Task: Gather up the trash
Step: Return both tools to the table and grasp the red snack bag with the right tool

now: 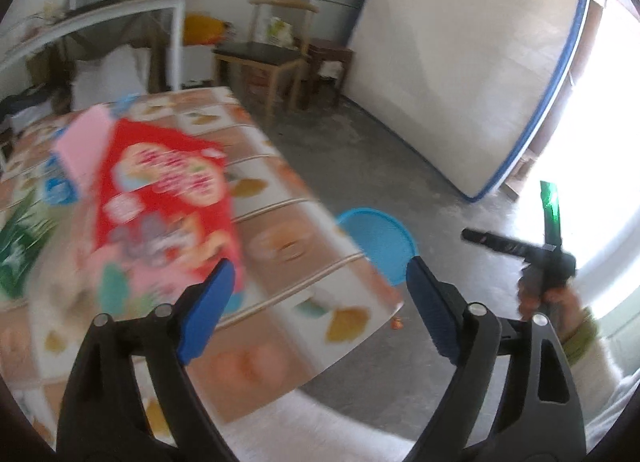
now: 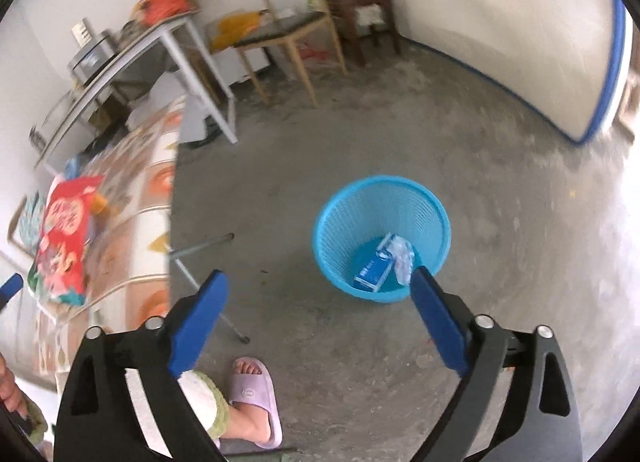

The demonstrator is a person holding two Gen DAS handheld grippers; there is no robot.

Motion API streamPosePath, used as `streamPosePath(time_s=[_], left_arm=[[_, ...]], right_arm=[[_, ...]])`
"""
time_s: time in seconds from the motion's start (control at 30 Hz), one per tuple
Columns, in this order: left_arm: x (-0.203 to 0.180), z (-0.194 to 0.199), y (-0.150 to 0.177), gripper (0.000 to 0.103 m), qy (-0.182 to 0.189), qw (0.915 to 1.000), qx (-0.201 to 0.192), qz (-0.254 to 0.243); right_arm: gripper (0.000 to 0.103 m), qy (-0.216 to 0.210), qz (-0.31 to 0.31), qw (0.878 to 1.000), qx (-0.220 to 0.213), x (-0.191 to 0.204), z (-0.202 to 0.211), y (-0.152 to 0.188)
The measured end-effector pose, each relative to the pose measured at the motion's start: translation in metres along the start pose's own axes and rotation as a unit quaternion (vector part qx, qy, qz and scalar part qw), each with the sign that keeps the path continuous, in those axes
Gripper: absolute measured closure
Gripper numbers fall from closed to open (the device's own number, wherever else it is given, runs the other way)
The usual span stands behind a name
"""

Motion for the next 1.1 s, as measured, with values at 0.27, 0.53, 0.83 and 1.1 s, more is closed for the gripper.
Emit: streamPosePath(time_s=[0.27,0.53,0.83,1.1], left_arm=[[0.068,0.046,0.028,0.010,-0.074,0.9968,-0.017,0.026],[0.123,0.079,0.043,0.008,-0.087,0.9905,-0.048,0.095],[0.161,0.095,0.058,0.008,-0.059,0.9843,-0.081,0.145],[0.179,0.093,0.073,0.008,-0.037,0.9809,-0.097,0.164]], right_arm=[[0.006,0.013,0.090,0.996,-0.013,0.097,0.015,-0.016],[0.007,0.002,0.200,0.979,-0.035,0.190,0.022,-0.017],[0.007,-0.138,0.176,0.974,0.012,0.266,0.010,-0.003],[0.007,-0.251,0.063,0.959,0.117,0.297,-0.042,0.008]])
Point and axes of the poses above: each gripper's, at about its wrist camera, not at the fingertips, and z roughly against the way its jaws point, x to its left, y to its underside, the point moved 9 cm from there along -z, roughly the way its jaws point, and after that the axes turned 6 degrees about -x, right-handed, at the moved point
